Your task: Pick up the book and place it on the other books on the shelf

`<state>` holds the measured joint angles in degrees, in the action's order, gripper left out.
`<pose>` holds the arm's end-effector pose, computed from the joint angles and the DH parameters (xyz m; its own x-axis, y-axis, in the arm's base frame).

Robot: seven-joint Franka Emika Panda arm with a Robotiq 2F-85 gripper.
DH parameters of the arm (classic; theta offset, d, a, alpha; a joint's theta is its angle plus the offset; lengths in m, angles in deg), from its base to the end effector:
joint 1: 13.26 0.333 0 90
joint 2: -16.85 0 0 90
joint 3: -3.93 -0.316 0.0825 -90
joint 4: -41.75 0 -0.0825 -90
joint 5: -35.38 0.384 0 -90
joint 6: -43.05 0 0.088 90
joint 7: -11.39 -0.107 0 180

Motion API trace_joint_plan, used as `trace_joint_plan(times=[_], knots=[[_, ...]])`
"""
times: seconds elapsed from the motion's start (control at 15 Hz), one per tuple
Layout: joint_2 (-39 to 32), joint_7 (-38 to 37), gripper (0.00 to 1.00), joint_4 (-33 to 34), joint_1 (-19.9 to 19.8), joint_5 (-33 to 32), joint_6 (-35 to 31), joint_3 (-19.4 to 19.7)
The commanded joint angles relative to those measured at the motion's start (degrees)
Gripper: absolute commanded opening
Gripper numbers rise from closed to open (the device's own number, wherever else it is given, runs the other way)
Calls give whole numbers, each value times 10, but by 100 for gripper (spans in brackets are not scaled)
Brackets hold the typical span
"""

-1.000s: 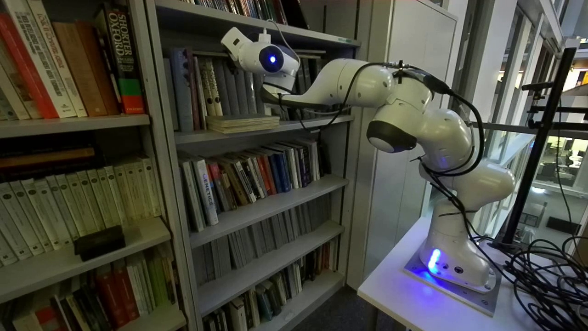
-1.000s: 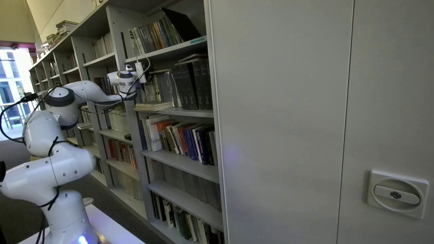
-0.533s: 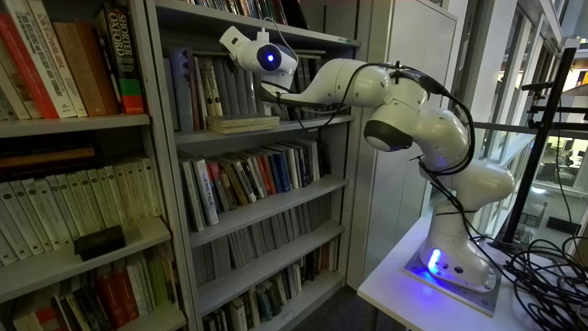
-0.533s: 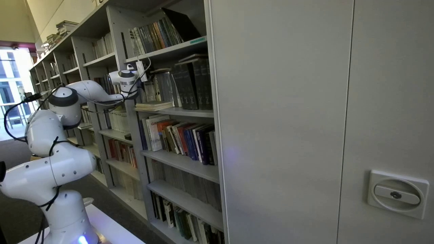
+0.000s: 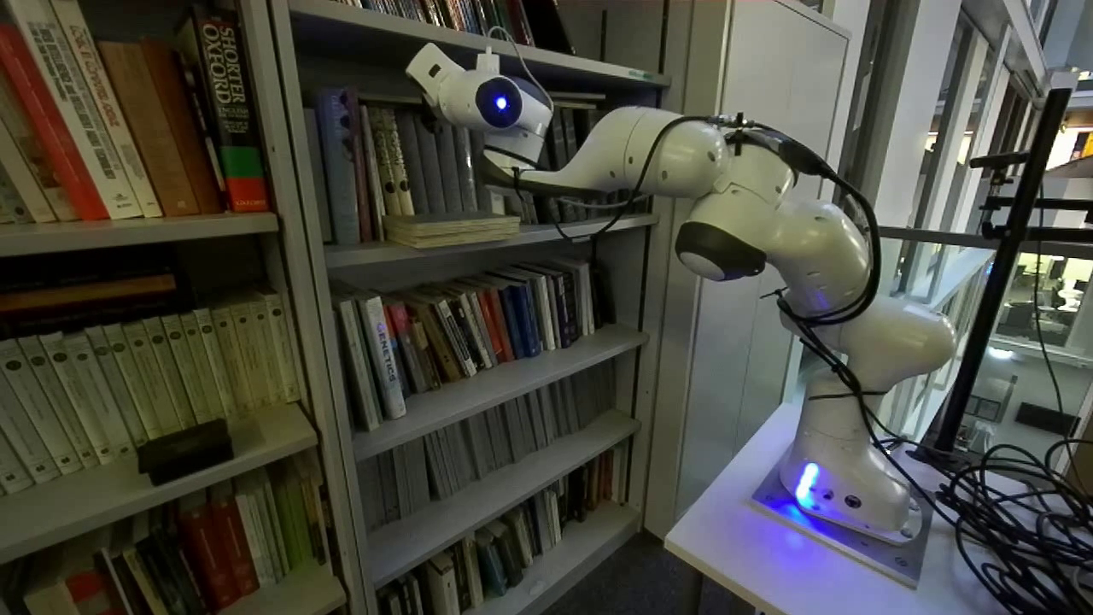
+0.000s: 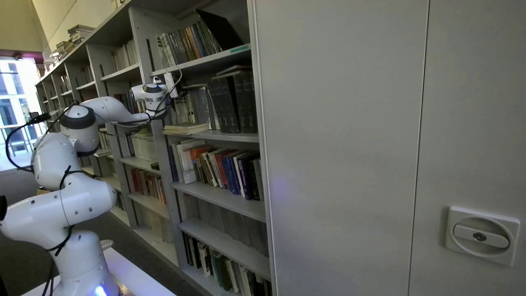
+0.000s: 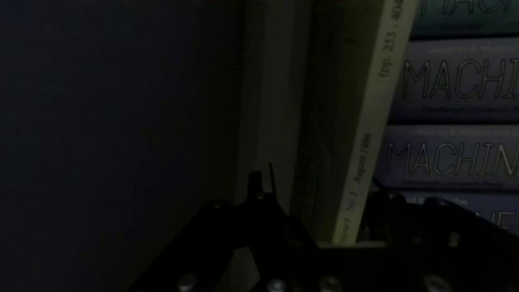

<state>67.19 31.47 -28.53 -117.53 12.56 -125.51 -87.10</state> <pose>0.6180 0.3587 0.7028 0.1698 0.9843 -0.0476 -0.1369 0.0714 0.9880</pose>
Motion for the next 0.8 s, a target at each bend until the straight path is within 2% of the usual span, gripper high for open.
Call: trace_joint_plan(times=[0.0, 0.13, 0.2, 0.53, 0.6, 0.67, 0.73], knots=[[-18, 23, 81, 6, -4, 13, -10, -11], [-19, 22, 96, 1, 2, 14, -12, -11], [-19, 22, 100, 0, 3, 14, -12, -10], [-20, 21, 100, -11, 17, 17, -17, -4], [-20, 19, 94, -14, 22, 16, -18, 0], [-19, 18, 74, -18, 28, 14, -20, 5], [-19, 18, 78, -21, 32, 13, -20, 7]])
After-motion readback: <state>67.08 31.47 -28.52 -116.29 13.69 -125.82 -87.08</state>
